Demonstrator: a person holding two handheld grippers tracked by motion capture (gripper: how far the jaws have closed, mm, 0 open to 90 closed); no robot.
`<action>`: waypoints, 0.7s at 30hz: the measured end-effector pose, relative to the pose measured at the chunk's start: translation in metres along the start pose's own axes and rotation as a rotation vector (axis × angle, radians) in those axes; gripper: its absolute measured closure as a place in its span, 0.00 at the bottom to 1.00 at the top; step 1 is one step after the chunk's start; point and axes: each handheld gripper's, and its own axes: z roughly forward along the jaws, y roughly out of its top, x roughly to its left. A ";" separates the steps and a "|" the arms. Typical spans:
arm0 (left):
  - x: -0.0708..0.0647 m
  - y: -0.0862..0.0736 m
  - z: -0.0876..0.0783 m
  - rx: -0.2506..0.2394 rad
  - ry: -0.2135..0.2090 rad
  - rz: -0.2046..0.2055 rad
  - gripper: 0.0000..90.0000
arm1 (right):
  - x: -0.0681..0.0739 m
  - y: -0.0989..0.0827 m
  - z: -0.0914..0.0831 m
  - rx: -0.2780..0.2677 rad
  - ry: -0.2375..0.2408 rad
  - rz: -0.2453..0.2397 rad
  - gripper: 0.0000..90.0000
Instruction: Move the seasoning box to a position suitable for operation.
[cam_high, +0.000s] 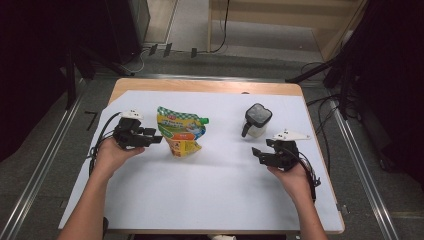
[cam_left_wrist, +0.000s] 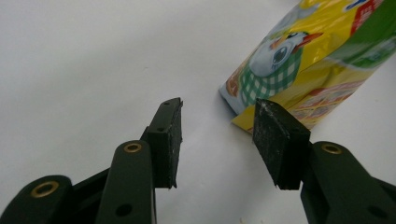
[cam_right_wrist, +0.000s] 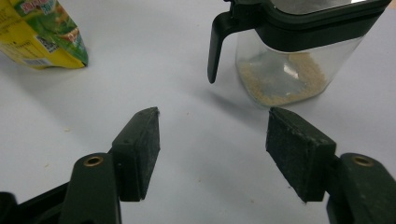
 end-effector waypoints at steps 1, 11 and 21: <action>0.000 0.000 0.000 -0.006 -0.003 0.000 0.59 | -0.001 0.000 -0.001 -0.005 0.006 0.005 0.41; -0.003 0.003 -0.005 0.014 -0.026 0.001 0.57 | -0.003 -0.002 0.001 -0.003 0.025 -0.003 0.44; -0.004 0.005 -0.007 0.014 -0.044 -0.009 0.55 | -0.010 0.000 -0.005 -0.026 0.036 0.036 0.46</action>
